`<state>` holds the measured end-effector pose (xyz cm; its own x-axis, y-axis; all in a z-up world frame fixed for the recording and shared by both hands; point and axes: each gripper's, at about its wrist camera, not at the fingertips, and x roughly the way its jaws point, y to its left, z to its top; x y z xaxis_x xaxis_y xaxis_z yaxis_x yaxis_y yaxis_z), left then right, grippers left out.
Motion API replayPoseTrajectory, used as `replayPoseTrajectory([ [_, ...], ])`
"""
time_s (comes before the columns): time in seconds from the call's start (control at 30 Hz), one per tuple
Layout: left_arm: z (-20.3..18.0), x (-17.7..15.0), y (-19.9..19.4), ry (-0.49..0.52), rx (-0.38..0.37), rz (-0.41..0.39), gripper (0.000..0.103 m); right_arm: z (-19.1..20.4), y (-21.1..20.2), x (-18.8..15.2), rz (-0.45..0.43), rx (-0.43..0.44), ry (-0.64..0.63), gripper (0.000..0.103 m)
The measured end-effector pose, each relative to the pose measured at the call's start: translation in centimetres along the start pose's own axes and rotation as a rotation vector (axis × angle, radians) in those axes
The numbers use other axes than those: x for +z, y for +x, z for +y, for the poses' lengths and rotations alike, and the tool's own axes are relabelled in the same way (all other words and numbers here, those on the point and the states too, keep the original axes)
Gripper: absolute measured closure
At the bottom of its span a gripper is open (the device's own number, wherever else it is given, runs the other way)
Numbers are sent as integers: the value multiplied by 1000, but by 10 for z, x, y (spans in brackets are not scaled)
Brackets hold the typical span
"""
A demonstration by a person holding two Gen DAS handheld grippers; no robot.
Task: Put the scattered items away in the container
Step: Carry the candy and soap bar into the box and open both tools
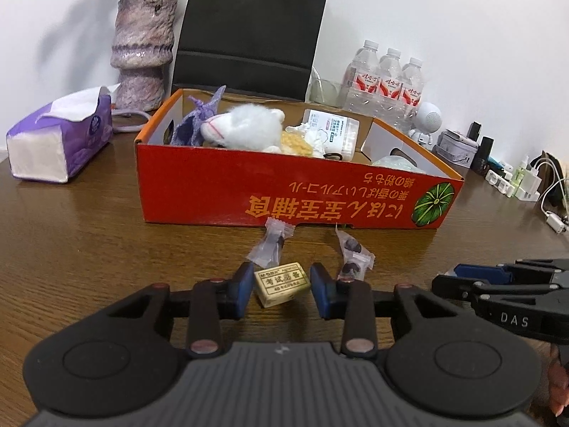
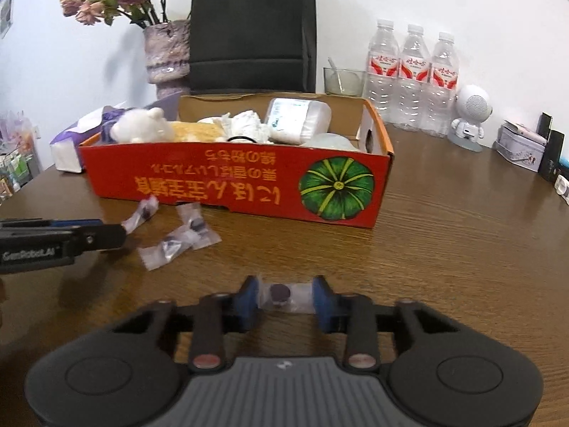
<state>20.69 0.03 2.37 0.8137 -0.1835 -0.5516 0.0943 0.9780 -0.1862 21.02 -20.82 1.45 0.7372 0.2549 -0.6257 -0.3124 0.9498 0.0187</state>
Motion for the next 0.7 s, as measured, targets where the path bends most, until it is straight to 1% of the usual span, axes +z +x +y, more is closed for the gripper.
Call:
replayPoseTrajectory([
  [0.13,6,0,0,-26,-11,7,67,2,-4,0,-8,14,8,78],
  [0.37,7,-1,-2,-28,-25,-1,67,2,-7,-1,-19,25,13,79],
  [0.6,4,0,-10,-11,-26,-39,67,4,-15,2,-64,21,4,79],
  [0.7,1,4,-18,0,-42,-61,67,5,-22,8,-97,20,9,79],
])
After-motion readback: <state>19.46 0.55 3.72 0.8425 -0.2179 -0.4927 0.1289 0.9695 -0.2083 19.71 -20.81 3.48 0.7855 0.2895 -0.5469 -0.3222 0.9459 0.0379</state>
